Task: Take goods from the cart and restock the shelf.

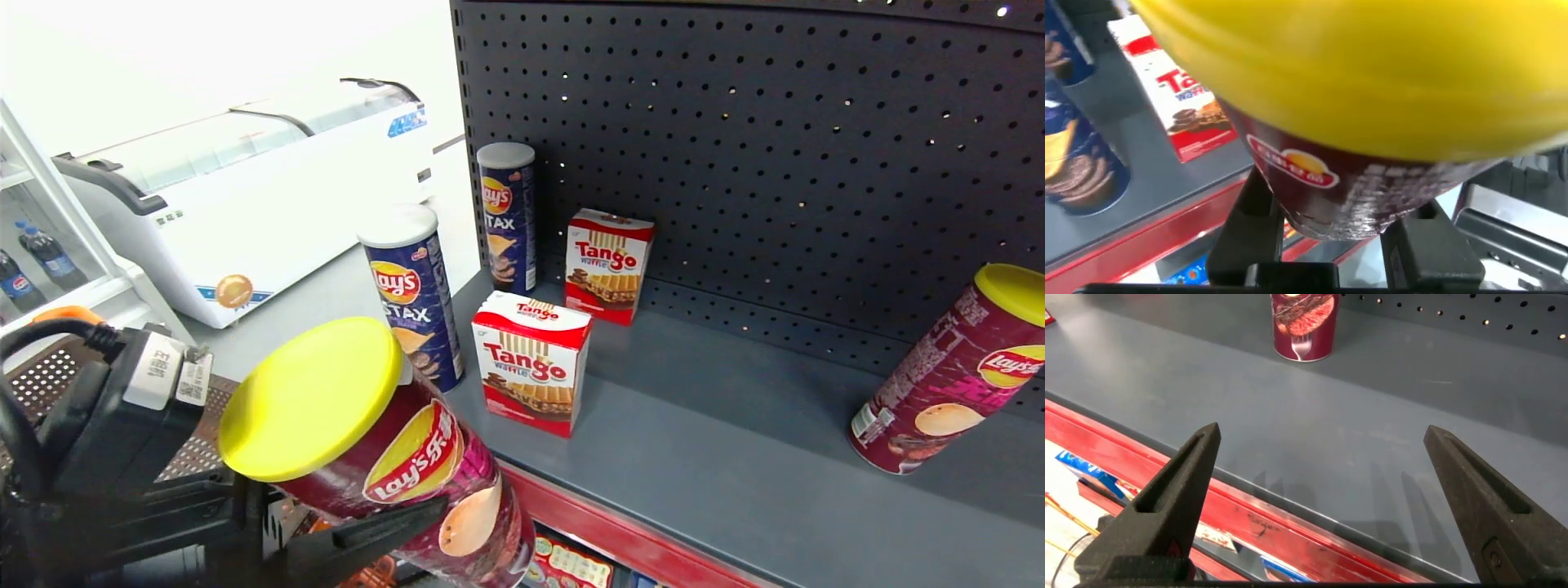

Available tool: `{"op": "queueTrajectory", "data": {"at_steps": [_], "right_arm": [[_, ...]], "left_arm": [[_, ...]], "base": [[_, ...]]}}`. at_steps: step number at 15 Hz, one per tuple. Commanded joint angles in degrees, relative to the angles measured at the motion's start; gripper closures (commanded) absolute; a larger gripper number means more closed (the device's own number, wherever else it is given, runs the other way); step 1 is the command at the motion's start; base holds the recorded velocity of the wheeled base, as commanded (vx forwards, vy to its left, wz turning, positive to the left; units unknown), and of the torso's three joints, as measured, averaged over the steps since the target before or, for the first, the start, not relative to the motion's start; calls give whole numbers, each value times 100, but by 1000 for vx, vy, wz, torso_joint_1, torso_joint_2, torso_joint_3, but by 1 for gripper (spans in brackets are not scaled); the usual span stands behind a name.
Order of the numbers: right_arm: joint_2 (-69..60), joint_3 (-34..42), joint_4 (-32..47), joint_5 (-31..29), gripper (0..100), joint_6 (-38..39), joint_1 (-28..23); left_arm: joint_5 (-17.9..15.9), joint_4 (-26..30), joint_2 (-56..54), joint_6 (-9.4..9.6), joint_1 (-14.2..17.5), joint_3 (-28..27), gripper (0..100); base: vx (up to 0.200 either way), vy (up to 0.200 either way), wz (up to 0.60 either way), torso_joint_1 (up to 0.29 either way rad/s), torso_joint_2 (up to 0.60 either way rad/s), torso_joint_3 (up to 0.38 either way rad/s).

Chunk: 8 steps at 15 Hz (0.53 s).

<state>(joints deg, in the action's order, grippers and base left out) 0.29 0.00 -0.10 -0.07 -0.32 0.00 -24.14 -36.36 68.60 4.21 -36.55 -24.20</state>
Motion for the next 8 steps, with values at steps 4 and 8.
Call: {"op": "queueTrajectory", "data": {"at_steps": [4,8], "right_arm": [[6,0,-8,7,0,-12,0],[6,0,-8,7,0,-12,0]], "left_arm": [[-56,-2,128,10,-89,-24,100],[-82,-2,154,10,-89,-85,100]], "base": [[0,0,-600,1,4,2],[0,0,-600,5,5,4]]}}
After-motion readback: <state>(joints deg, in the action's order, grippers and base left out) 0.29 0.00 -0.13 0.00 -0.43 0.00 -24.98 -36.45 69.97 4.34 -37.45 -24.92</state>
